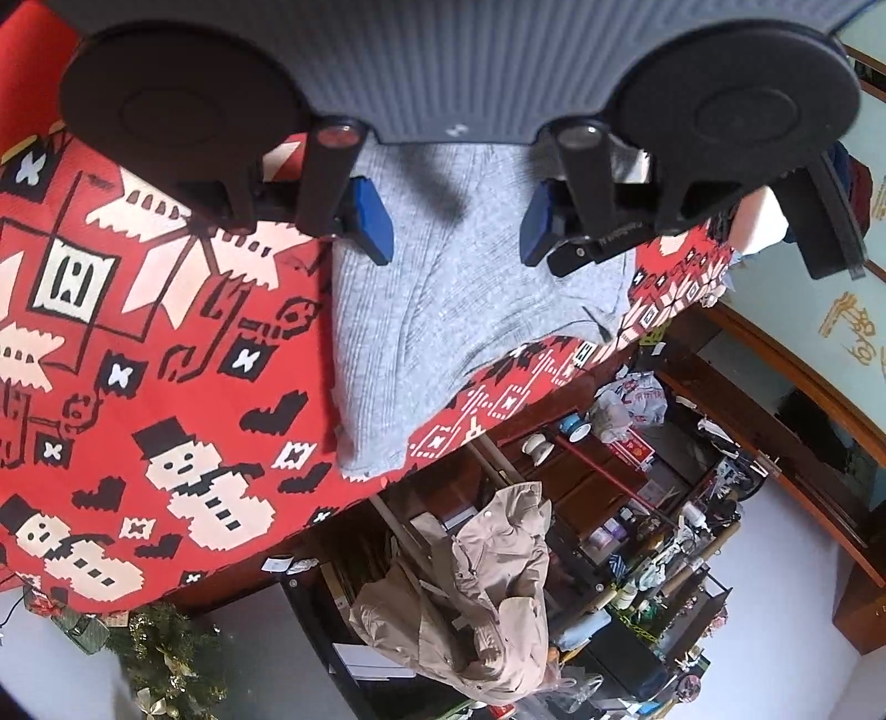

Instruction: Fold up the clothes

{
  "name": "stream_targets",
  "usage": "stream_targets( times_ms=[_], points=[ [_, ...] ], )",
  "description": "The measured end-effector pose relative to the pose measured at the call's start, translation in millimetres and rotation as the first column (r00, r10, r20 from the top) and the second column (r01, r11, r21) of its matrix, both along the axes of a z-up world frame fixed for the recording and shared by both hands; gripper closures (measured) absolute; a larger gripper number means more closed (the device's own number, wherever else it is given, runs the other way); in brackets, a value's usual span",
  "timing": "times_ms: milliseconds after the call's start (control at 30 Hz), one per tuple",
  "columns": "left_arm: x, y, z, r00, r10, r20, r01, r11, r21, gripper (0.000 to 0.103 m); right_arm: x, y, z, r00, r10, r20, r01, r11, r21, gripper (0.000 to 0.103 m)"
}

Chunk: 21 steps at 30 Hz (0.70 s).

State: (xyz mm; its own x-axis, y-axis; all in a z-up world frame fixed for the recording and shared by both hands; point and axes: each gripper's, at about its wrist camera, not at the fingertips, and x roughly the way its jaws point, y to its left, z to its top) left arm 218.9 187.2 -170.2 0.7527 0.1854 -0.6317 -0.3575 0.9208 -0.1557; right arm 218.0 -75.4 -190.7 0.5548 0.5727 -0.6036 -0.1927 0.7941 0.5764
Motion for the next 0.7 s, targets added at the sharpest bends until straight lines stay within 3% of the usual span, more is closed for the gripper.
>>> stream_targets(
  times_ms=[267,567,700],
  points=[
    [-19,8,33,0.996,0.046,0.074,-0.048,0.999,0.023,0.099,-2,-2,5,1.0,-0.007,0.021,0.007,1.0,0.003,0.047],
    [-11,18,15,0.996,0.08,-0.032,-0.079,0.996,0.044,0.099,1,10,-6,1.0,0.011,0.003,-0.01,0.998,-0.063,0.049],
    [-12,30,10,0.995,0.093,-0.043,-0.094,0.995,-0.025,0.099,-8,9,4,0.997,0.051,0.05,-0.046,0.994,-0.099,0.057]
  ],
)
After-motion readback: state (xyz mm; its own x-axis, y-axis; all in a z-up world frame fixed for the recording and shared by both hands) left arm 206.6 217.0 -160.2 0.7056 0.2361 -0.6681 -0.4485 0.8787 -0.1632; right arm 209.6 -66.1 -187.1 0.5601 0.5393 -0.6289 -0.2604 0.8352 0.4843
